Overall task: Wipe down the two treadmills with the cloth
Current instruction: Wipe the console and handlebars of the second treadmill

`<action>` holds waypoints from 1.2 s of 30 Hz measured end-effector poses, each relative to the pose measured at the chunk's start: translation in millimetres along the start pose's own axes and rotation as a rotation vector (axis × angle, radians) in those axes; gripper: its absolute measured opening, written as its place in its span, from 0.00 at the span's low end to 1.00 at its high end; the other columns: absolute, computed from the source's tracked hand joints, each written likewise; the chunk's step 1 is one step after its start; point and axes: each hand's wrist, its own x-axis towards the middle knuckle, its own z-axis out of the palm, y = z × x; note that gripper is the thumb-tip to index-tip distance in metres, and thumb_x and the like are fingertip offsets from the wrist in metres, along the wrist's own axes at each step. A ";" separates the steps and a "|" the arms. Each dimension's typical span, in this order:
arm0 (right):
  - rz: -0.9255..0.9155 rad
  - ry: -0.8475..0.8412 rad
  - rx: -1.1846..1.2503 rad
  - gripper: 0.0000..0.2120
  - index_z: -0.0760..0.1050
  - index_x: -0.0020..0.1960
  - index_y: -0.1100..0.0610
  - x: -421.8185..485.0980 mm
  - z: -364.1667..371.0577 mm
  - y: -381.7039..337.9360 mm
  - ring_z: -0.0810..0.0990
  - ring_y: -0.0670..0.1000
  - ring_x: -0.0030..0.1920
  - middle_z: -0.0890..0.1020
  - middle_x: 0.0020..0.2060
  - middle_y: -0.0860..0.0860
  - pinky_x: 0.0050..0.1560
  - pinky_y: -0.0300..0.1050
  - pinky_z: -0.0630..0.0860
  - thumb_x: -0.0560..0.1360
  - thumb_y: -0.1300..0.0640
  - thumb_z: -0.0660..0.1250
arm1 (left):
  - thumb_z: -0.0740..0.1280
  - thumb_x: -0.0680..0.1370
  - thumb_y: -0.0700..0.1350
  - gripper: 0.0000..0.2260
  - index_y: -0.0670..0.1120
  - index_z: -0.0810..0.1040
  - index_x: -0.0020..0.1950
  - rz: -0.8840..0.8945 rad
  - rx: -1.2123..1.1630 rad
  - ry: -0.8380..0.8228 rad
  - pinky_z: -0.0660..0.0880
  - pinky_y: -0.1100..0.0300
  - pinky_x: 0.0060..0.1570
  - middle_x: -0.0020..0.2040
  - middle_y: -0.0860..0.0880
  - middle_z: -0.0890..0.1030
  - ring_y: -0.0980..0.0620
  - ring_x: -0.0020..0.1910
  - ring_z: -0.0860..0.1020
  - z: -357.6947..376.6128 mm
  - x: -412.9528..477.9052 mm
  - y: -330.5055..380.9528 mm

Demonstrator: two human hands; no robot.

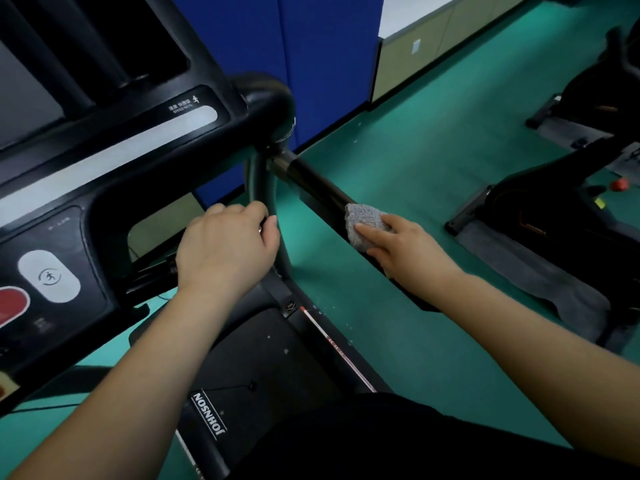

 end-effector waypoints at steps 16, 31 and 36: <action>-0.114 -0.214 0.087 0.18 0.71 0.69 0.45 173.7 12.9 -57.5 0.74 0.61 0.59 0.66 0.67 0.61 0.48 0.39 0.75 0.81 0.47 0.56 | 0.48 0.76 0.55 0.19 0.49 0.75 0.44 -0.016 0.042 -0.028 0.63 0.57 0.33 0.36 0.50 0.78 0.46 0.40 0.75 -4.1 3.5 3.4; 0.356 0.043 1.108 0.15 0.76 0.63 0.55 121.7 -4.1 -80.0 0.79 0.50 0.41 0.83 0.46 0.48 0.41 0.42 0.78 0.78 0.53 0.62 | 0.48 0.76 0.55 0.18 0.49 0.75 0.42 -0.010 0.053 -0.022 0.63 0.58 0.32 0.35 0.51 0.78 0.46 0.39 0.75 -3.6 5.0 5.1; 0.705 -0.164 1.904 0.15 0.65 0.36 0.55 170.4 1.2 -121.0 0.63 0.44 0.17 0.68 0.18 0.48 0.37 0.37 0.63 0.80 0.61 0.54 | 0.49 0.75 0.55 0.18 0.49 0.75 0.42 -0.004 0.069 -0.023 0.62 0.57 0.33 0.36 0.51 0.78 0.46 0.39 0.75 -4.3 5.7 5.2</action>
